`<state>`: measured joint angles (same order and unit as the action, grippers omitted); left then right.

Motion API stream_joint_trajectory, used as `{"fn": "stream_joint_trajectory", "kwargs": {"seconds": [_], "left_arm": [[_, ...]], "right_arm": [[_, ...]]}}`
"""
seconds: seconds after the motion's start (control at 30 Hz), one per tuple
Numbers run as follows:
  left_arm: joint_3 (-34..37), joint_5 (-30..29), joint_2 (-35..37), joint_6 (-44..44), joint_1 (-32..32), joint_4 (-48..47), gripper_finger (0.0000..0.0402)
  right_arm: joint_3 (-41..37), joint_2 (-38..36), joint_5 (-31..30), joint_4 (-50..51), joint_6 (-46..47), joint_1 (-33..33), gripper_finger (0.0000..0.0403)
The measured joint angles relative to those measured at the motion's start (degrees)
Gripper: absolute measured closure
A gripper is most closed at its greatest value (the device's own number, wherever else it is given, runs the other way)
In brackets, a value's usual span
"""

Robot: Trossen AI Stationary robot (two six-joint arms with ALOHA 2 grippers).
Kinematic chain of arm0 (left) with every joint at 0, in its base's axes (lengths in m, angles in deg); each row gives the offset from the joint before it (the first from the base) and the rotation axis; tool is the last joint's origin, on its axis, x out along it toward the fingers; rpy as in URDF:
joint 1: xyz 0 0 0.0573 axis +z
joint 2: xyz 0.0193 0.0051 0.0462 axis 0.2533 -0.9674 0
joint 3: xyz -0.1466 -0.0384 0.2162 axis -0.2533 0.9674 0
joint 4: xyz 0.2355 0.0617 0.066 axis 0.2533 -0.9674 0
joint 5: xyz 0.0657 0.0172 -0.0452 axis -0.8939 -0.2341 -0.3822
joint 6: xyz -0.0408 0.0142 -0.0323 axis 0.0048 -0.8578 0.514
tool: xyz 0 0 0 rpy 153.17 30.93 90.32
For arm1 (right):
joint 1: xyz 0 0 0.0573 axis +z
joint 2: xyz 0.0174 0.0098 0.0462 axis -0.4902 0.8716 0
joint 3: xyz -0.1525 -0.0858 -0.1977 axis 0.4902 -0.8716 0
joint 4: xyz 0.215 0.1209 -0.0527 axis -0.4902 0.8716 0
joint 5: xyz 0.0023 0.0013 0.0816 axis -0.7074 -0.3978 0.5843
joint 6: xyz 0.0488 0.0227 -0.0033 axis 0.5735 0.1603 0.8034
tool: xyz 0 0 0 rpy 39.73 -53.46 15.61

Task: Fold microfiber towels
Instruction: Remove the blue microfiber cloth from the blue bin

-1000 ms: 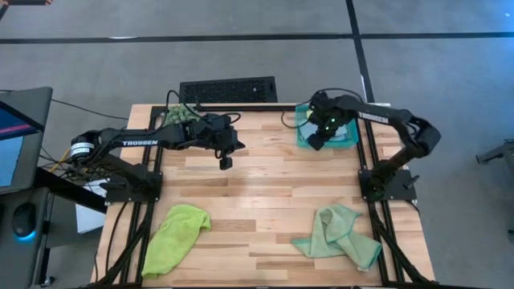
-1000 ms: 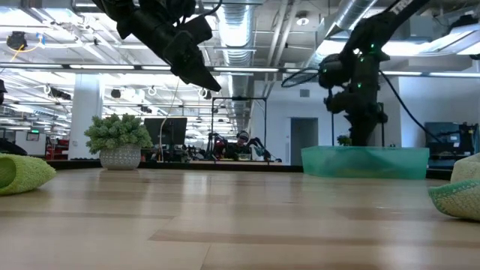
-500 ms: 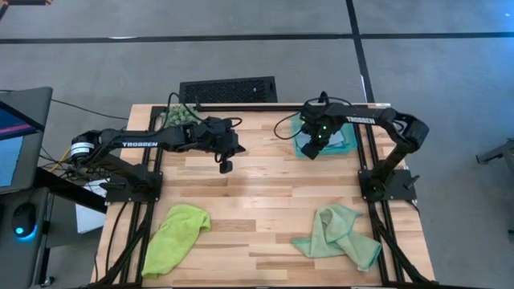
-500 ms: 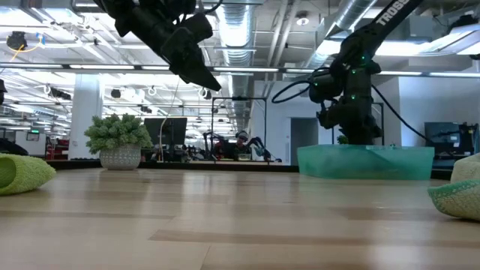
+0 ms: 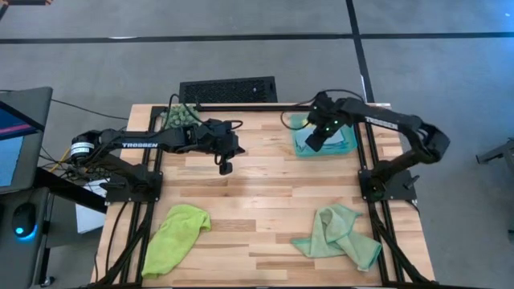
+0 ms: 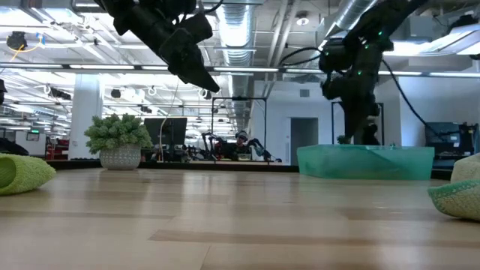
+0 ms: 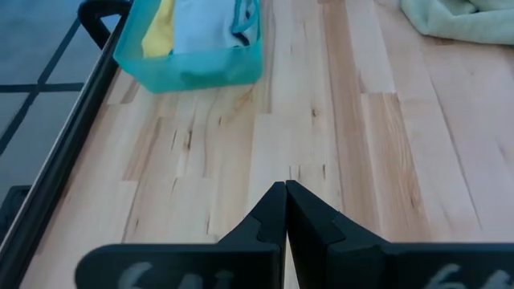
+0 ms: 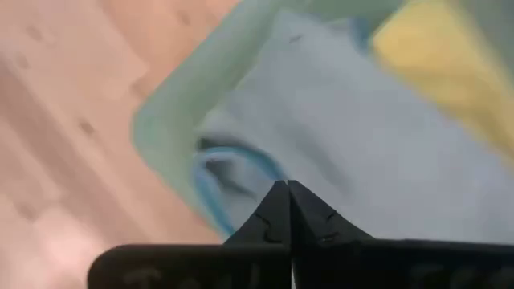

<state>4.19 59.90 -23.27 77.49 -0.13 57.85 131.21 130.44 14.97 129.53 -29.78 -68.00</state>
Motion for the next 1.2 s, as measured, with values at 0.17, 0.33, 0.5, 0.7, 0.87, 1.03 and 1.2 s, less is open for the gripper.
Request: {"fn": "stream_joint_trajectory", "kwargs": {"seconds": [0.17,0.33,0.5,0.7,0.87,1.03,1.2], "left_arm": [[0.0,1.2,0.0,0.0,0.0,0.0,0.0401],[0.0,2.3,0.0,0.0,0.0,-1.6,0.0401],[0.0,3.1,0.0,-0.1,0.0,-3.7,0.0401],[0.0,3.1,0.0,-0.7,0.0,-1.7,0.0402],[0.0,3.0,0.0,-2.2,0.7,-0.5,0.0401],[0.0,3.0,0.0,-2.2,1.7,0.3,0.0401],[0.0,2.9,0.0,-2.2,2.2,1.1,0.0401]], "right_arm": [[0.0,-1.2,-1.1,-1.9,-5.1,-1.9,0.0355],[0.5,0.3,-2.5,-3.5,-16.9,-4.0,0.028],[1.6,5.6,-4.9,-3.9,-25.6,-6.8,0.0181],[1.8,12.8,-9.3,-6.6,-30.5,-9.2,0.0134],[1.9,15.6,-7.1,-6.3,-31.9,-10.5,0.0139],[1.9,18.2,-7.2,-5.7,-33.6,-10.5,0.0172],[2.0,18.4,-8.8,-5.1,-36.5,-9.3,0.03]]}}
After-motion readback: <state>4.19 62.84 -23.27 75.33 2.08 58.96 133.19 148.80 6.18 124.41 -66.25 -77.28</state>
